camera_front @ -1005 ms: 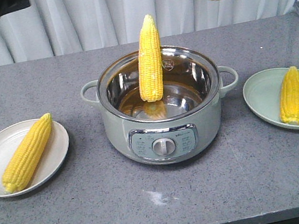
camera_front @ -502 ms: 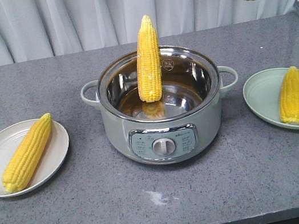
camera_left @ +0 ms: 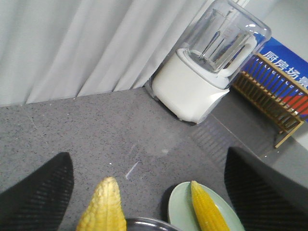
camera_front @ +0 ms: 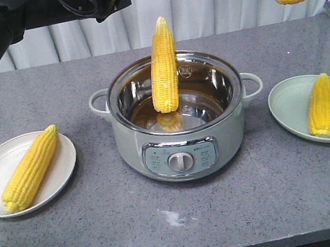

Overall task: Distribute corn equally
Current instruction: 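Reach the left gripper to the last corn cob in the pot, then grasp the last corn cob with the left gripper and lift it out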

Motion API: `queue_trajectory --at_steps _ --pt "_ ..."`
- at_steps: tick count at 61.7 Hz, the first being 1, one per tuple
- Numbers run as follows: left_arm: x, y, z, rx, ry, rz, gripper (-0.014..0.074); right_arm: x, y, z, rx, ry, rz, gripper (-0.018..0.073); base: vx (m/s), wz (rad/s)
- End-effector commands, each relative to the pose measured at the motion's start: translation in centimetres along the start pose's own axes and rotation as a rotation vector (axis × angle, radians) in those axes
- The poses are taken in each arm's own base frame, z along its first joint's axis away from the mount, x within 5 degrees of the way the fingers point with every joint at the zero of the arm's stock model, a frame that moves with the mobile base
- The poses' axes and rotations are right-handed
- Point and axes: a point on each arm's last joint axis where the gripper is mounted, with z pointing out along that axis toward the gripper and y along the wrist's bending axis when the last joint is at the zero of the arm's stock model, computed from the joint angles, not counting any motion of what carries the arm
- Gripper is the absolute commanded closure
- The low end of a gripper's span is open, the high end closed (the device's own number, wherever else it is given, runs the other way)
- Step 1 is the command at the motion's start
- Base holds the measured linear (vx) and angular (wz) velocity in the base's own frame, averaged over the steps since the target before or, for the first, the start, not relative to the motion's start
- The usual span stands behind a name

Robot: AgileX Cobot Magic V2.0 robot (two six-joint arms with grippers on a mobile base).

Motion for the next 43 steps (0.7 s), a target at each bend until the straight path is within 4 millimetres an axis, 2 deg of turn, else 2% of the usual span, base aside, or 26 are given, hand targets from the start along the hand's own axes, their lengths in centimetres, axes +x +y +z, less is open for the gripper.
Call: queue_trajectory --at_steps 1,18,27,43 --pt "-2.3 -3.4 -1.7 0.033 -0.087 0.06 -0.0024 -1.3 0.5 -2.3 0.04 -0.106 -0.019 0.0563 0.0 0.0" --pt "-0.6 -2.4 0.2 0.012 -0.039 0.063 -0.0015 -1.1 0.5 -2.3 0.034 -0.094 -0.02 0.0563 0.0 0.0" --pt "0.3 -1.2 1.2 -0.003 -0.015 0.052 -0.0012 -1.1 0.5 -2.3 0.033 -0.088 -0.017 0.0563 0.0 0.0" --pt "1.9 -0.7 2.8 -0.006 0.03 0.049 -0.0004 -1.1 0.6 -2.3 0.032 -0.087 -0.017 0.0563 0.0 0.0"
